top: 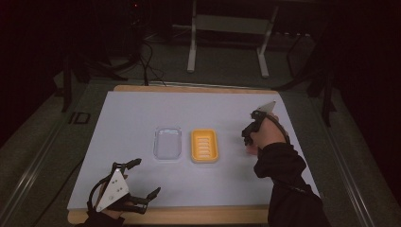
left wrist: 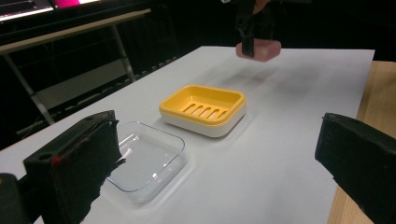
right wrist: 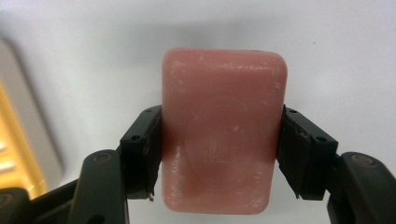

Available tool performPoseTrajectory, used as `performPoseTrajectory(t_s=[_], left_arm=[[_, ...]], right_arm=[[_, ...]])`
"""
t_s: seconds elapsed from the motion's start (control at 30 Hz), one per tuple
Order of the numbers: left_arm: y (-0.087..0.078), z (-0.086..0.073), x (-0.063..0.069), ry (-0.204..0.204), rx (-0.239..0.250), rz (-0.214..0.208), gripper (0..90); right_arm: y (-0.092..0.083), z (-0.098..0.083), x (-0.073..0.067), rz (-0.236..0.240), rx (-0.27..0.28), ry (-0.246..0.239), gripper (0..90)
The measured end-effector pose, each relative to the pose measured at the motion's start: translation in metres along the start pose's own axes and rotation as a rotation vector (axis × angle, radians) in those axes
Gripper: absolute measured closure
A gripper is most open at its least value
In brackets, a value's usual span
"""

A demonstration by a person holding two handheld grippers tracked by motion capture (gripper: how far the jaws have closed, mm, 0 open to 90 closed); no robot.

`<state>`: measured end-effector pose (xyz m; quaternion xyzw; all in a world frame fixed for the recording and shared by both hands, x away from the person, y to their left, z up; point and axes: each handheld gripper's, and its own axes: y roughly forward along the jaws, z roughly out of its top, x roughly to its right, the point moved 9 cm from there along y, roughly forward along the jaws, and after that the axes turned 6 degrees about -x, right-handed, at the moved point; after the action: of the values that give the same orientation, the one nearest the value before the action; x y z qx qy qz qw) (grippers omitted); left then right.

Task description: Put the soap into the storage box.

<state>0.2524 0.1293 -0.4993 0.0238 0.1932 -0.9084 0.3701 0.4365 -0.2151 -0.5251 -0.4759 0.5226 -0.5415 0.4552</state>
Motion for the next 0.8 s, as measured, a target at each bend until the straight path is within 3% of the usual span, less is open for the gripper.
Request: performPoseTrajectory(t_s=[0.37, 0.6, 0.8], left_arm=[[0.000, 0.000, 0.000, 0.001, 0.000, 0.000, 0.6], [0.000, 0.000, 0.000, 0.004, -0.003, -0.001, 0.6], [0.000, 0.000, 0.000, 0.006, -0.005, -0.002, 0.7]], right_arm=[[-0.036, -0.003, -0.020, 0.011, 0.054, -0.065, 37.7], [-0.065, -0.010, -0.049, 0.055, 0.103, -0.125, 37.7], [-0.077, -0.018, -0.076, 0.087, 0.114, -0.179, 37.7]])
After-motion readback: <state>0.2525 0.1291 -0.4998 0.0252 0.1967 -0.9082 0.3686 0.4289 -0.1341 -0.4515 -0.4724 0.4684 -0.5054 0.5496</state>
